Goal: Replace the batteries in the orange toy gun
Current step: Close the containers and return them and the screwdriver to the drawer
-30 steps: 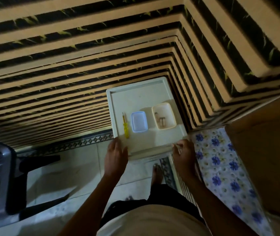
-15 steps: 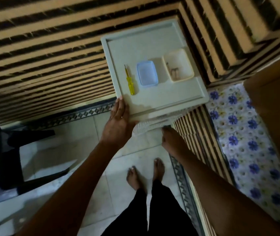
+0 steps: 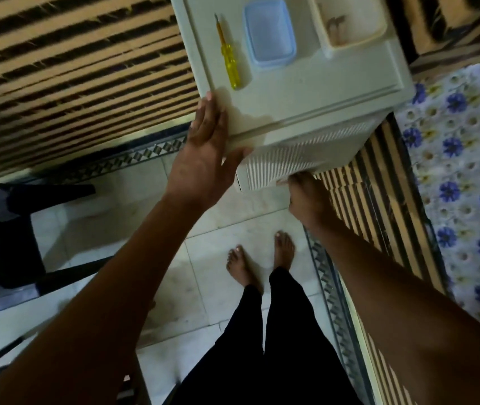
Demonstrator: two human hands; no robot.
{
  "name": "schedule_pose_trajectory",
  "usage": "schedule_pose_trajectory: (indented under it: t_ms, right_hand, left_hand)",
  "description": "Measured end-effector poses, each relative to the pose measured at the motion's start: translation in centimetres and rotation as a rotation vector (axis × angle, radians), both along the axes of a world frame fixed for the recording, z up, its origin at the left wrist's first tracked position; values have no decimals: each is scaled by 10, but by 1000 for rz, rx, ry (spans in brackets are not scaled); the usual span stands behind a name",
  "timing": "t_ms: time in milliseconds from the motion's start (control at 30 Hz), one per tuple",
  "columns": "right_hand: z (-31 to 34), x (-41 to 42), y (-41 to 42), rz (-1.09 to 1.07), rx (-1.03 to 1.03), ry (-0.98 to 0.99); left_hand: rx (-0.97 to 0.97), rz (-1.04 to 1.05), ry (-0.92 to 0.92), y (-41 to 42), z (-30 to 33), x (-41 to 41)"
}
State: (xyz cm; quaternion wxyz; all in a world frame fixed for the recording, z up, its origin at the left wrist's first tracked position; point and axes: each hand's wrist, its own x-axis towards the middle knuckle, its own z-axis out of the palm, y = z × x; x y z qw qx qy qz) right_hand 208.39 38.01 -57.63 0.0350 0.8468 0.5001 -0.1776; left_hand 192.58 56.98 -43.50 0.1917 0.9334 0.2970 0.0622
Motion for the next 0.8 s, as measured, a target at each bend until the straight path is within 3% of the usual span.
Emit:
schedule_pose_trajectory:
  t_ms: [200, 433, 800]
  right_hand:
    - [47, -35, -75, 9, 112, -154]
    - [103, -53, -131, -59, 574, -276]
    - [135, -17, -78, 28, 734, -277]
  left_hand:
    - [-62, 8, 112, 0, 17, 6]
    - [-98, -12, 218, 3, 41, 12]
    - [-107, -10, 309, 5, 49, 13]
